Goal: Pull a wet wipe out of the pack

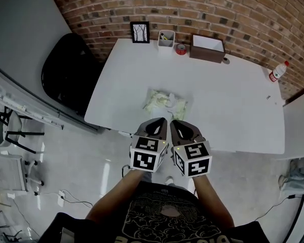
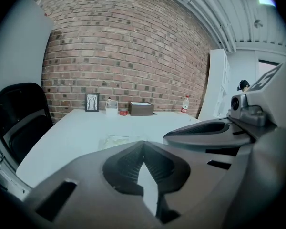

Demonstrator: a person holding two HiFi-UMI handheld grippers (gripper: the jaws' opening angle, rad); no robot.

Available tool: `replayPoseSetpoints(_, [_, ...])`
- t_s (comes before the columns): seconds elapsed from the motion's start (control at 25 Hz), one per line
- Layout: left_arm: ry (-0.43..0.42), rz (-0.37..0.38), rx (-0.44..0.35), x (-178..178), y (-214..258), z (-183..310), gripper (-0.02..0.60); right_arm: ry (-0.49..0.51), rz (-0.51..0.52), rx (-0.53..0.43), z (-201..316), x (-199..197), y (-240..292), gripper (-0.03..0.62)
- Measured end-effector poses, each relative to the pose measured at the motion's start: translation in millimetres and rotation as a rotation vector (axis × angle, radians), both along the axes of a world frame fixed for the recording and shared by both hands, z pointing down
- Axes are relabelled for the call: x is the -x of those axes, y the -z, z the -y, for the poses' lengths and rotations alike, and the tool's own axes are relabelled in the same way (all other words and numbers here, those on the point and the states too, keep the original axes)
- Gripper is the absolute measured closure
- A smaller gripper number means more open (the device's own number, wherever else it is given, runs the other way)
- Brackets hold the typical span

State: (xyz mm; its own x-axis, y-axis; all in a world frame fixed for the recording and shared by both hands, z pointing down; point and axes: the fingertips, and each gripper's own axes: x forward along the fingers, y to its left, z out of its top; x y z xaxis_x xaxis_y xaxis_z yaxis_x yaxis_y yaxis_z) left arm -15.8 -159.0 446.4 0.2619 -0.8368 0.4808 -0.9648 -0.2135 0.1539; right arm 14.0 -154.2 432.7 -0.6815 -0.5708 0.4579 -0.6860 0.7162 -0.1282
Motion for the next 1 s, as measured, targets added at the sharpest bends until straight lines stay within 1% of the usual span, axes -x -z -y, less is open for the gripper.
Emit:
replayPoseSetpoints(0.24, [-0.048, -0.005, 0.022, 15.9, -8.6, 28.9, 0.569, -0.039, -0.028, 0.019, 29.0, 16.8, -10.5, 0.574])
replayPoseSetpoints(0.52, [-0.103, -0.029, 0.047, 32.1, -20.8, 56.6, 0.569, -0.081, -0.103, 0.031, 52.9, 31.9, -28.0, 0.574])
replayPoseSetpoints(0.72, [-0.140, -0.035, 0.062, 38.3, -28.3, 69.8, 0.569, -0.116, -0.147, 0.036, 67.7, 37.1, -36.0, 0.574])
replayPoseSetpoints(1.0, [-0.172, -0.042, 0.072, 50.7, -33.6, 83.9, 0.569, -0.149, -0.206, 0.032, 83.0, 45.0, -45.6, 0.572])
